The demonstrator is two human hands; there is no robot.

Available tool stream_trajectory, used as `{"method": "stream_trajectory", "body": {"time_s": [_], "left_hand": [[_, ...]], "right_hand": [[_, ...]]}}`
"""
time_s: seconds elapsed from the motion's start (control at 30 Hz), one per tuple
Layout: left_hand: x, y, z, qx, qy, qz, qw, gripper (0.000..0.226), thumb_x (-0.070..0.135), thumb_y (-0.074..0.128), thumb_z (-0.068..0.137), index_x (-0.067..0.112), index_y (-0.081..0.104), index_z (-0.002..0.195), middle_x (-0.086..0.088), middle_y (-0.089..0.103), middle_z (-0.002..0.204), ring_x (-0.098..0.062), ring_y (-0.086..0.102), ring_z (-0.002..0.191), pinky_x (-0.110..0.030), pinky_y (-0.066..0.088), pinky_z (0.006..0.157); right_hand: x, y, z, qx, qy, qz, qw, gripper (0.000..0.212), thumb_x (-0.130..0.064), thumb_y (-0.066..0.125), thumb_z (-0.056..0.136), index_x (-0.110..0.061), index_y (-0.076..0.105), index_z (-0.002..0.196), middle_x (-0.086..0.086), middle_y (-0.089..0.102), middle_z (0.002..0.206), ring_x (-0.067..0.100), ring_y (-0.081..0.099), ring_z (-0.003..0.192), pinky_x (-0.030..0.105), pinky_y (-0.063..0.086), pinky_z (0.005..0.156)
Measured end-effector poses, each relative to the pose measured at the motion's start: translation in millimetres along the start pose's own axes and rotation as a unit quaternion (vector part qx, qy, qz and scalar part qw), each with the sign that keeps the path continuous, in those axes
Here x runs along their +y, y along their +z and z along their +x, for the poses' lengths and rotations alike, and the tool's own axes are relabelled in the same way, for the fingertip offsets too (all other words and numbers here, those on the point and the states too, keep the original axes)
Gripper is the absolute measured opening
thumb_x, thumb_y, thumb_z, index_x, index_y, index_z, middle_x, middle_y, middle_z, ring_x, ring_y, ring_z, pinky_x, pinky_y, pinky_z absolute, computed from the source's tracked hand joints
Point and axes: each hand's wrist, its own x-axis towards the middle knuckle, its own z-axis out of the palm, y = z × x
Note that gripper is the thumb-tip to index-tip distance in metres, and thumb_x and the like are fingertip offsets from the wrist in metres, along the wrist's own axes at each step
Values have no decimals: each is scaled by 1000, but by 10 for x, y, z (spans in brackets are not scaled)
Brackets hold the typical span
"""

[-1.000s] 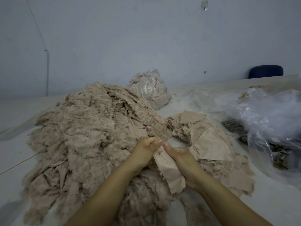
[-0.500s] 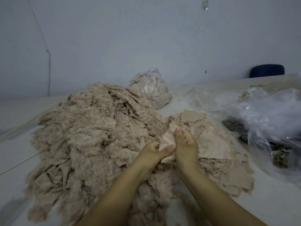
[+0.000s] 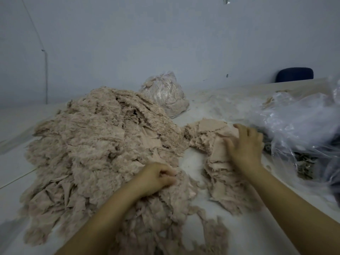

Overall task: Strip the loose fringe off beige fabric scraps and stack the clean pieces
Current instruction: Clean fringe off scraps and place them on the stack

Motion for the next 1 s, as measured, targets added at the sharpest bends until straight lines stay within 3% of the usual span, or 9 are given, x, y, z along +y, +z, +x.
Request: {"method": "stream_trajectory", "body": {"time_s": [0.13, 0.23, 0.33, 0.47, 0.57, 0.67, 0.77, 0.87, 1.0], "left_hand": [[-175, 37, -41, -42, 45, 88, 994, 26, 20, 68, 86, 20, 66, 112, 10, 61, 101, 5, 55, 86, 0, 37, 72], [-170, 26, -90, 67, 46, -8, 997, 26, 0, 51, 92, 21, 66, 97, 0, 63, 101, -4, 62, 86, -12, 48, 75], [-199, -23, -159, 85, 21, -57, 995, 37, -9, 41, 93, 20, 64, 95, -3, 63, 100, -11, 63, 90, -23, 54, 80], [-346, -113, -211, 53, -46, 85, 994, 27, 0, 51, 91, 13, 64, 111, 4, 59, 102, -15, 58, 103, -20, 44, 88], [-295, -108, -219, 48, -91, 161, 982, 20, 13, 58, 90, 16, 64, 108, 2, 61, 100, -16, 59, 97, -22, 45, 79], [-71, -35, -242, 177, -15, 124, 976, 9, 26, 64, 87, 19, 63, 93, 7, 59, 85, -15, 57, 87, -23, 42, 67], [17, 22, -151, 184, 112, 179, 960, 39, 23, 64, 86, 19, 54, 124, 3, 51, 125, -18, 41, 120, -32, 37, 99], [52, 8, -70, 69, 100, 211, 970, 23, 13, 53, 93, 11, 61, 114, -4, 61, 119, -23, 51, 116, -37, 41, 96], [139, 44, -24, 41, 120, 163, 978, 19, 17, 51, 94, 6, 62, 84, -7, 64, 81, -23, 58, 78, -38, 45, 71]], "right_hand": [[-275, 93, -572, -128, -133, 178, 967, 6, -28, 59, 92, -29, 61, 97, -12, 60, 87, 11, 58, 82, 16, 42, 73], [-425, 298, -1040, -337, -143, 167, 915, 50, -67, 66, 69, -32, 59, 104, -19, 52, 86, 0, 51, 77, 10, 37, 65], [-420, 478, -1245, -320, -206, 110, 918, 42, -51, 67, 81, -18, 59, 106, -9, 51, 93, 8, 48, 83, 19, 34, 71], [-375, 437, -1187, -261, -45, 294, 918, 13, -14, 61, 92, -12, 58, 79, -1, 57, 71, 10, 51, 66, 17, 38, 60], [-383, 360, -1203, -267, 83, 498, 821, 15, -5, 56, 93, -8, 55, 79, 3, 50, 62, 10, 49, 52, 18, 41, 48], [-381, 349, -1251, -301, 150, 587, 737, 18, 0, 52, 93, -10, 54, 79, 9, 47, 63, 18, 42, 53, 26, 34, 48], [-395, 343, -1276, -311, 193, 622, 692, 21, 4, 50, 90, -10, 55, 75, 9, 53, 65, 18, 49, 56, 28, 39, 51], [-395, 320, -1279, -305, 193, 619, 697, 25, 5, 45, 88, -9, 57, 71, 12, 56, 70, 20, 54, 64, 32, 43, 61], [-473, 348, -1275, -304, 98, 451, 833, 21, -29, 67, 88, -8, 65, 92, 7, 66, 91, 18, 62, 86, 31, 49, 78]]}}
